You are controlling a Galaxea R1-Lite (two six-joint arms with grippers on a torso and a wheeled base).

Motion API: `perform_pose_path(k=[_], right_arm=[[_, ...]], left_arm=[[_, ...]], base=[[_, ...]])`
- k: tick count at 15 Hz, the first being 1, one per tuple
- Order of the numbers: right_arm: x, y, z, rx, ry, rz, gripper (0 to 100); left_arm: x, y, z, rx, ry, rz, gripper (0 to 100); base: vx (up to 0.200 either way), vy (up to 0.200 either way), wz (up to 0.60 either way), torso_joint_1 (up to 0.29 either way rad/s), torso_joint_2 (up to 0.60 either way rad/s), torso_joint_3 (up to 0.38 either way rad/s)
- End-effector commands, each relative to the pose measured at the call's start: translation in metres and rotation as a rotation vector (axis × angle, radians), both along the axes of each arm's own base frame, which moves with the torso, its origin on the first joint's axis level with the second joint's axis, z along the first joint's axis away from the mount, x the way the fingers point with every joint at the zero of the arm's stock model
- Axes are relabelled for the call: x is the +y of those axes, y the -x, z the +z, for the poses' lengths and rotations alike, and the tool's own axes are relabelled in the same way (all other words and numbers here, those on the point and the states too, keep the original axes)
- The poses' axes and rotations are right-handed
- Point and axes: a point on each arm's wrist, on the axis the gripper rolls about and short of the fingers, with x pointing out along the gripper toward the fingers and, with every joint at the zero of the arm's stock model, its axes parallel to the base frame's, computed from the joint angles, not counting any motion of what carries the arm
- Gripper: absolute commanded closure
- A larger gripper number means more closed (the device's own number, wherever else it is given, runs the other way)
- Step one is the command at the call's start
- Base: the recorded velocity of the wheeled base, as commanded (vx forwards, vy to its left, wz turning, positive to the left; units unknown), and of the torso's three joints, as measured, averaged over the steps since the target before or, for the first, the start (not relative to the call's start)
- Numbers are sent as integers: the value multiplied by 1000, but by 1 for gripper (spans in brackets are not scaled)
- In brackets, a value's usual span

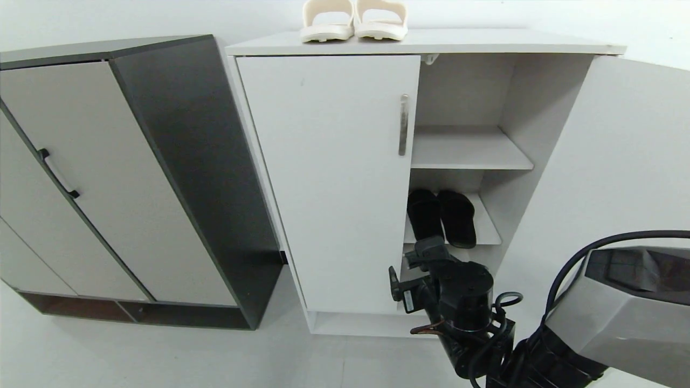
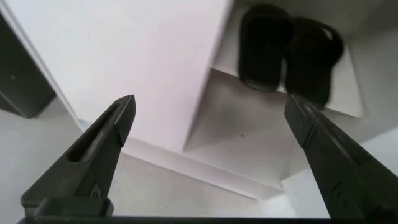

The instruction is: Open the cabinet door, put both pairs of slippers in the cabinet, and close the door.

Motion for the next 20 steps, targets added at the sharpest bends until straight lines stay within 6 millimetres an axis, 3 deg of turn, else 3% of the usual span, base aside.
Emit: perform_pose_path(k=[1,4,20], right_arm=[[0,0,-1,2,2,-1,0],[0,0,-1,3,5,1,0],[1,0,-11,7,18,20,0]], left_arm=[[0,0,0,0,0,0,100],[0,0,0,0,0,0,100],[0,0,0,0,0,0,100]], base=[[0,200,0,7,2,2],[0,200,0,1,2,2],[0,0,0,0,-13,-13]])
